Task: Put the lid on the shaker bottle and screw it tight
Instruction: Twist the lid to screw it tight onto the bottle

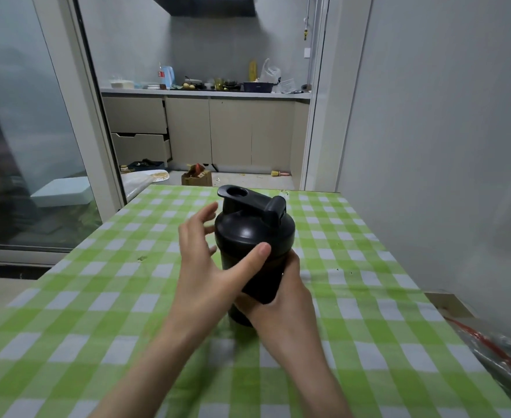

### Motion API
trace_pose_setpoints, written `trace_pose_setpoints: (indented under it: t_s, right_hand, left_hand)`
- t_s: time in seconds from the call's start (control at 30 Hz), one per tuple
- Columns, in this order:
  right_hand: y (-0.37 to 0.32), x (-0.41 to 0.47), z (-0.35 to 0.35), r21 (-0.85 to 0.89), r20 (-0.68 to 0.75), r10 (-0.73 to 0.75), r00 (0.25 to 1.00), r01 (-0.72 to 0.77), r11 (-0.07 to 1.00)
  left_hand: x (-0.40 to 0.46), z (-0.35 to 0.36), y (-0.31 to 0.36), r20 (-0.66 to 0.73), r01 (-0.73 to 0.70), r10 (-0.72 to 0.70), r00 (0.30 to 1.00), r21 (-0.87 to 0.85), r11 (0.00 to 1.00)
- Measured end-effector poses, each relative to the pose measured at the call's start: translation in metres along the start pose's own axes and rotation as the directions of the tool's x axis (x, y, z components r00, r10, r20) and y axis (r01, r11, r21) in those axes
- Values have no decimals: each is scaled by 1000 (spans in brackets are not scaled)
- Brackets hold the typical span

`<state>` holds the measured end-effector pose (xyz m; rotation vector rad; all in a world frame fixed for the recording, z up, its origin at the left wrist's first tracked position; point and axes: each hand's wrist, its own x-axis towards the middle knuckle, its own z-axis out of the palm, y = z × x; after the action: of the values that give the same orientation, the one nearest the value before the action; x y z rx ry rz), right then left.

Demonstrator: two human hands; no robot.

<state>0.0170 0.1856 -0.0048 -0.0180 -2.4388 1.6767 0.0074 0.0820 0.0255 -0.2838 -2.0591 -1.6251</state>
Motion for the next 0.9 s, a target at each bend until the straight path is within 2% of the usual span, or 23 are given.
trace_pose_setpoints:
  t_s: [0.07, 0.23, 0.4, 0.5, 0.57, 0.63, 0.73, 0.8, 0.83, 0.9]
  right_hand:
    - [1, 2, 0, -18, -5, -1, 1000, 1, 1000]
    - [-2, 1, 0, -31, -2, -4, 1000, 4, 1000]
    - [-2, -1, -1, 1, -3, -12, 1000, 12, 1000]
    - [0, -1, -2, 7, -2, -16, 1000, 16, 1000]
    - [-1, -1, -2, 7, -3, -23, 1000, 23, 1000]
    - [-2, -1, -2, 4, -4, -33, 999, 33, 999]
    - [-1, -2, -1, 9, -3, -34, 999, 34, 999]
    - [-1, -2, 0, 7, -5, -25, 1000, 25, 1000]
    - [-1, -2, 0, 5, -6, -16, 1000, 16, 1000]
    - [-2, -1, 0, 1, -5, 2, 1000, -2, 1000]
  left_hand:
    - [-12, 9, 4, -92, -46, 53, 994, 75, 996]
    - [-6, 17, 10, -151, -29, 44, 988, 104, 994]
    - [10, -4, 2, 28, 32, -31, 999, -53, 998]
    - [23, -20, -10, 207, 121, -82, 975, -182, 976]
    - [25, -24, -15, 264, 170, -93, 960, -283, 944]
    - [21, -23, -20, 214, 158, -84, 973, -357, 921]
    - [4, -14, -20, -66, -18, -3, 998, -322, 946]
    - [-8, -6, -16, -234, -126, 70, 970, -236, 964]
    - [-14, -2, -13, -268, -143, 89, 959, -190, 971]
    - [-21, 5, -7, -247, -121, 90, 965, -114, 986]
